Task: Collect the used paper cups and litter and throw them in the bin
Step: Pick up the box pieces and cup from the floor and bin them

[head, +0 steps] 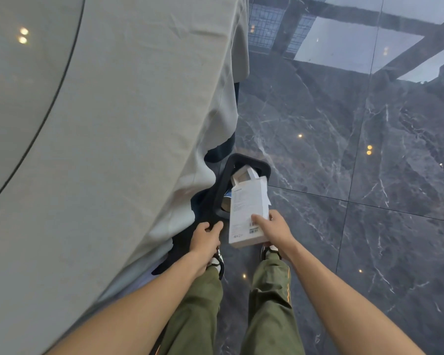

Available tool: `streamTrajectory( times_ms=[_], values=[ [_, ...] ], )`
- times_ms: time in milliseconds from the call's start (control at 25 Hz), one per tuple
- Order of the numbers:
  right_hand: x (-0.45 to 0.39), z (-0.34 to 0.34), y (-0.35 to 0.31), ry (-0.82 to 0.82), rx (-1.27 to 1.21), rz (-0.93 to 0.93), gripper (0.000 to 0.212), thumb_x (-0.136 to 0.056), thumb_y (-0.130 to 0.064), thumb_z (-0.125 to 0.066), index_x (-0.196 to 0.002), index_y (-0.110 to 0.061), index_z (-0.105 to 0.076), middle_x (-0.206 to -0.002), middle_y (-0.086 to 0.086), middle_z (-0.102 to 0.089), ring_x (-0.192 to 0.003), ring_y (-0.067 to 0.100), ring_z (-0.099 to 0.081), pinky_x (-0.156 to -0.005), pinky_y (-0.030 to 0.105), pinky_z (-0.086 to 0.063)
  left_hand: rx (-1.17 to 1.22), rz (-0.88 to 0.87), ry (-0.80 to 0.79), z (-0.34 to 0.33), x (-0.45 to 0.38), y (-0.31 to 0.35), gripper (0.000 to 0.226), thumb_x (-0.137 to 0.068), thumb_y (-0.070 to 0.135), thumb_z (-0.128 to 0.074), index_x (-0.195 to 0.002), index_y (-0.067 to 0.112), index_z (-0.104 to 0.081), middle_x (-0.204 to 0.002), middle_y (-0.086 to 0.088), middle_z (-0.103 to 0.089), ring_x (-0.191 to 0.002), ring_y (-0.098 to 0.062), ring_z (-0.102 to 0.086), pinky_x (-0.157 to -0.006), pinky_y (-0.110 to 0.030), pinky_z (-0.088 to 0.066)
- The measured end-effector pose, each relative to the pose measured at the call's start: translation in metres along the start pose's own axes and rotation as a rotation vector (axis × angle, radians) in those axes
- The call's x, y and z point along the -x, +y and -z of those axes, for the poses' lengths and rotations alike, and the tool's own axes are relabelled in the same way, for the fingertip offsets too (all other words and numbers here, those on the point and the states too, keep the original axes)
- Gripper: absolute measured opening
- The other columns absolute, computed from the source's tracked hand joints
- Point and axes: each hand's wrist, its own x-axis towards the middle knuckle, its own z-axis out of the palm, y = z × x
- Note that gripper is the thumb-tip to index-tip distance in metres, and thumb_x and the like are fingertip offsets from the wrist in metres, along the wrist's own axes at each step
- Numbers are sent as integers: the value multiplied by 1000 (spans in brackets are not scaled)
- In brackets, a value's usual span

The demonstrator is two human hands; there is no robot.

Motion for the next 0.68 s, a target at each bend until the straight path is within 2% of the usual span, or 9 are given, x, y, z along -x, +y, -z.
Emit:
streamTrajectory(
  times_ms=[40, 120, 280, 360, 440, 480, 560, 640, 680],
  values=[
    [-10, -1, -7, 43, 82, 22, 47, -91, -36, -64, -128, -10, -53, -115, 8, -72, -92, 23, -72, -62, 31, -52, -8, 10, -7, 2, 0, -3, 42, -100, 40, -61, -135, 17, -54, -93, -3, -67, -85, -19, -65, -67, -29, -51],
    [-28, -6, -22, 68, 288, 63, 53, -90, -38, -60, -132, -10, -46, -116, 6, -63, -99, 29, -65, -69, 35, -49, -12, 24, -13, 5, -1, -10, 27, -101, 37, -60, -121, 18, -60, -97, -6, -70, -85, -20, -68, -67, -29, -53],
    [-69, -20, -39, 51, 664, 99, 40, -94, -35, -57, -121, -7, -53, -112, 12, -66, -87, 32, -64, -70, 36, -49, -3, 50, -20, 5, -6, -17, 15, -102, 33, -59, -98, 21, -66, -94, -8, -68, -83, -20, -64, -69, -29, -51],
    [-88, -27, -39, 23, 720, 69, 40, -98, -34, -57, -125, -4, -54, -118, 15, -67, -93, 35, -67, -74, 37, -53, -19, 40, -37, 1, -12, -14, 16, -102, 34, -59, -89, 24, -64, -93, -7, -65, -82, -20, -61, -70, -31, -50],
    [-108, -32, -40, 52, 727, 58, 46, -102, -34, -55, -134, -2, -49, -124, 17, -65, -103, 37, -66, -74, 37, -51, -49, 0, -47, -4, -29, -8, 12, -100, 37, -59, -101, 27, -65, -102, -4, -67, -90, -17, -63, -82, -35, -54],
    [-116, -35, -43, 61, 735, 65, 46, -103, -34, -53, -135, -1, -49, -123, 17, -65, -103, 36, -65, -73, 36, -48, -73, -26, -55, -7, -39, -5, 20, -99, 40, -59, -114, 29, -66, -111, -1, -68, -99, -16, -64, -92, -39, -55],
    [-134, -42, -51, 96, 740, 103, 35, -105, -37, -53, -114, -4, -58, -113, 16, -65, -86, 30, -62, -67, 32, -44, -117, -75, -50, -15, -58, 4, 46, -98, 44, -60, -140, 26, -59, -131, 3, -65, -117, -14, -61, -104, -40, -50],
    [-142, -48, -55, 165, 719, 128, 38, -103, -43, -57, -85, -9, -54, -113, 14, -60, -65, 21, -53, -56, 29, -38, -156, -122, -39, -24, -73, 14, 55, -97, 45, -59, -148, 24, -53, -141, 4, -61, -120, -10, -56, -99, -29, -43],
    [-141, -51, -54, 194, 713, 145, 42, -102, -46, -56, -85, -9, -53, -121, 15, -56, -63, 21, -50, -55, 29, -36, -179, -137, -45, -29, -77, 17, 57, -97, 44, -58, -150, 24, -51, -144, 4, -59, -121, -10, -55, -94, -25, -39]
  ],
)
